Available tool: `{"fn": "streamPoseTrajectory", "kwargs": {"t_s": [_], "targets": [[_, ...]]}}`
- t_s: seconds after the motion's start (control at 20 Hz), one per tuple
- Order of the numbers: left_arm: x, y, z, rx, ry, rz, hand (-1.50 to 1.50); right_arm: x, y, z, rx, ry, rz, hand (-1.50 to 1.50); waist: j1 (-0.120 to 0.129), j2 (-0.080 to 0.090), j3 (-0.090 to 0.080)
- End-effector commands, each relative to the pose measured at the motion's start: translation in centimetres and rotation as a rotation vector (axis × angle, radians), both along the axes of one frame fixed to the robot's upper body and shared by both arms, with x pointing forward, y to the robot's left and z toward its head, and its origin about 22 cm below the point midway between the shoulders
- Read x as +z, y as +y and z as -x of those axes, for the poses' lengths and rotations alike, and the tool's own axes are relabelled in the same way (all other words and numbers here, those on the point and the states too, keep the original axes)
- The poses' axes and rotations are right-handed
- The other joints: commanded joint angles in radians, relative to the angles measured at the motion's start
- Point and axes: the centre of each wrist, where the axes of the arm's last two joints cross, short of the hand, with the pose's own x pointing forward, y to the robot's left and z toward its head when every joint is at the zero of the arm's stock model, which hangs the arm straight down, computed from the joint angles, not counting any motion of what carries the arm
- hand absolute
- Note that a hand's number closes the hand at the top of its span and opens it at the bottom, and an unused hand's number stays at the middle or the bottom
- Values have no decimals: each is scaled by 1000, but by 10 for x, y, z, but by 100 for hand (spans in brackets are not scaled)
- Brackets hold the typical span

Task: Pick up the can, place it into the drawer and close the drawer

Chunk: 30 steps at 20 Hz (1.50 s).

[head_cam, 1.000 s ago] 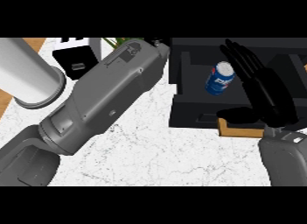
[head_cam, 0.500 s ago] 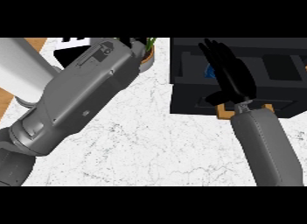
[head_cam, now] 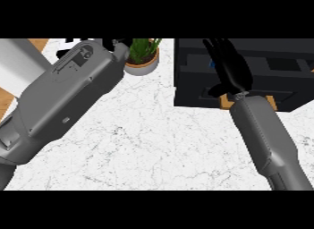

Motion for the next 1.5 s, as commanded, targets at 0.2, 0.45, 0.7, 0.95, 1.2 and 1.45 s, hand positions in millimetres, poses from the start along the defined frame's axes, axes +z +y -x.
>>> {"fn": "streamPoseTrajectory", "kwargs": {"t_s": [0.2,0.45,0.7,0.95,1.2,1.45], "targets": [[-3,5,12,-3,1,4,-150,-26,-7,-13,-62,-44,-20,-150,10,23,16],[2,26,10,-20,-3,3,-150,-15,-1,-27,-82,-87,-13,-150,25,32,16],[-2,51,16,-27,-22,-10,-150,14,-17,-44,-131,-127,-11,-150,48,37,16],[17,41,19,-42,-10,-11,-150,29,-9,-52,-149,-171,-21,-150,52,41,17],[27,34,24,-30,-25,-13,-150,63,-5,-65,-159,-184,6,-150,59,43,17],[16,41,26,-27,-11,-11,-150,68,-13,-67,-161,-152,4,-150,61,48,17]]}}
